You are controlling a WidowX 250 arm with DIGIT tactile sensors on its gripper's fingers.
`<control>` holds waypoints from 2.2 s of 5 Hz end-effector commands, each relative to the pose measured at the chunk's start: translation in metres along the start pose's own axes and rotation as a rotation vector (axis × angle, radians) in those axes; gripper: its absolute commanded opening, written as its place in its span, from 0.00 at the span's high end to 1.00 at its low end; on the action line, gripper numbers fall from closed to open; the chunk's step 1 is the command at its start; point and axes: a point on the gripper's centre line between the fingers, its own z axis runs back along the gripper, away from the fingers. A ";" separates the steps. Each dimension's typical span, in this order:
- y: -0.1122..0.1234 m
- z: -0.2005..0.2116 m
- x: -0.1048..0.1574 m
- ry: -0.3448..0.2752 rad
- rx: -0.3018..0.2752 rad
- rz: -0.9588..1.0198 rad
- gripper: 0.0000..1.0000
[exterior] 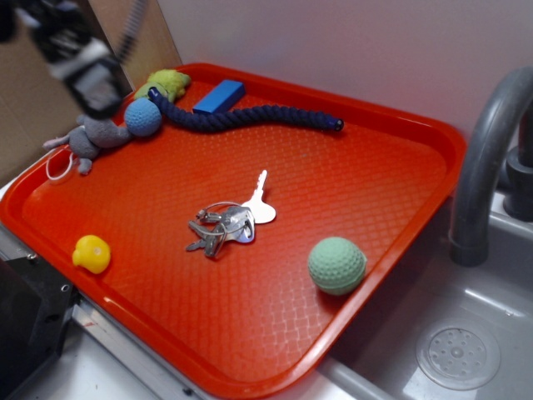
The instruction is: Grab the green ball.
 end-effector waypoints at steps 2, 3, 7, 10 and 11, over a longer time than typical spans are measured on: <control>-0.111 -0.067 0.041 -0.287 -0.086 -0.742 0.00; -0.108 -0.089 0.025 -0.260 -0.198 -0.972 0.00; -0.060 -0.121 0.022 -0.292 -0.137 -1.039 0.00; -0.053 -0.142 0.021 -0.423 -0.184 -0.964 0.00; -0.053 -0.145 0.025 -0.461 -0.212 -0.930 0.00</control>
